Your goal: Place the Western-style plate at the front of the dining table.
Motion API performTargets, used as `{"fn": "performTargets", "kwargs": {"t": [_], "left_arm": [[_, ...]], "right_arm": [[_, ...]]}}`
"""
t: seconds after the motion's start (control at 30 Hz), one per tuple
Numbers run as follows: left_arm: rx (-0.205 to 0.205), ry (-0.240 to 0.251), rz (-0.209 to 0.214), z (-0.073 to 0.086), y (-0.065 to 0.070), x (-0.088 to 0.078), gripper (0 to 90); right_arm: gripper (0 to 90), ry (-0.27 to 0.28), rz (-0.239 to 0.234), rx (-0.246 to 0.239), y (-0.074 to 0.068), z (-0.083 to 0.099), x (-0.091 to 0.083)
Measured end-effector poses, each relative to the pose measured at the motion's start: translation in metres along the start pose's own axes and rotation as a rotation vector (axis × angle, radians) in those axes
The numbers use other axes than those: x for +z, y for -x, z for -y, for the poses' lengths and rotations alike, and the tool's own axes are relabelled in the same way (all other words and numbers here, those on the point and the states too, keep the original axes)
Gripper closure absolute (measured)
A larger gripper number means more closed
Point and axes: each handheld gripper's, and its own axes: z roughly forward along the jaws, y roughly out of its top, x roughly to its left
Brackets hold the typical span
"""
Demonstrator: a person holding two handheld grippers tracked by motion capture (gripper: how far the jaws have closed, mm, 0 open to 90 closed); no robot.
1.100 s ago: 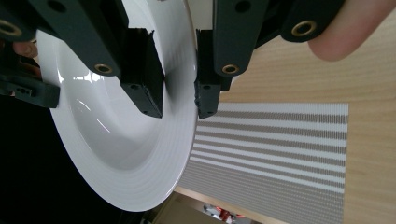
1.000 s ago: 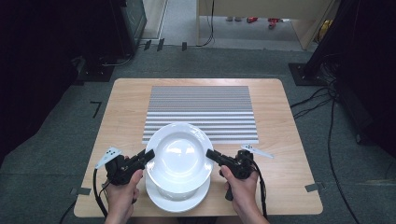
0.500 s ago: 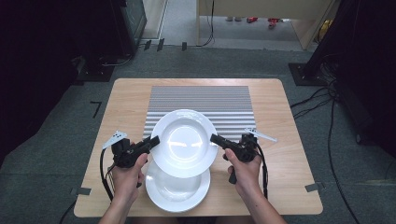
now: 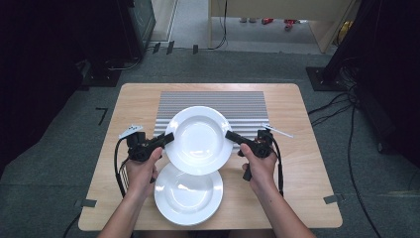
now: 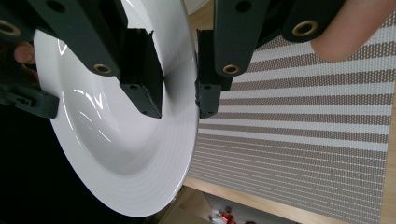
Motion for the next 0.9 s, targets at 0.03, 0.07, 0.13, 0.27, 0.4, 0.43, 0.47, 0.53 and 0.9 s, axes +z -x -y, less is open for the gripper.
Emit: {"fn": "performTargets", "kwargs": {"t": [0.03, 0.07, 0.13, 0.27, 0.4, 0.43, 0.47, 0.53, 0.9], "left_arm": [[-0.006, 0.000, 0.001, -0.001, -0.001, 0.002, 72.8], [-0.009, -0.001, 0.002, -0.003, -0.003, 0.005, 72.8], [-0.013, -0.005, 0.001, -0.005, -0.004, 0.010, 72.8], [-0.017, -0.010, -0.017, -0.014, -0.008, 0.022, 71.8], [-0.016, -0.020, -0.016, -0.023, -0.012, 0.030, 71.6], [-0.010, -0.025, -0.019, -0.026, -0.013, 0.033, 71.6], [-0.011, -0.025, -0.020, -0.027, -0.014, 0.034, 71.5], [-0.018, -0.030, -0.021, -0.030, -0.017, 0.038, 71.5], [-0.025, -0.046, -0.023, -0.044, -0.026, 0.059, 71.9]], "right_arm": [[84.1, 0.002, 0.005, -0.004, 0.000, -0.002, 0.001], [84.2, 0.003, 0.006, -0.002, 0.001, -0.004, 0.002], [84.2, 0.002, 0.010, -0.004, 0.002, -0.008, 0.004], [84.6, 0.009, 0.023, 0.002, 0.004, -0.015, 0.009], [85.1, 0.023, 0.019, 0.003, 0.006, -0.022, 0.015], [85.1, 0.020, 0.018, 0.009, 0.007, -0.024, 0.017], [85.0, 0.022, 0.020, 0.006, 0.009, -0.026, 0.019], [85.1, 0.018, 0.021, 0.011, 0.011, -0.029, 0.023], [85.0, 0.008, 0.032, 0.054, 0.025, -0.045, 0.037]]}}
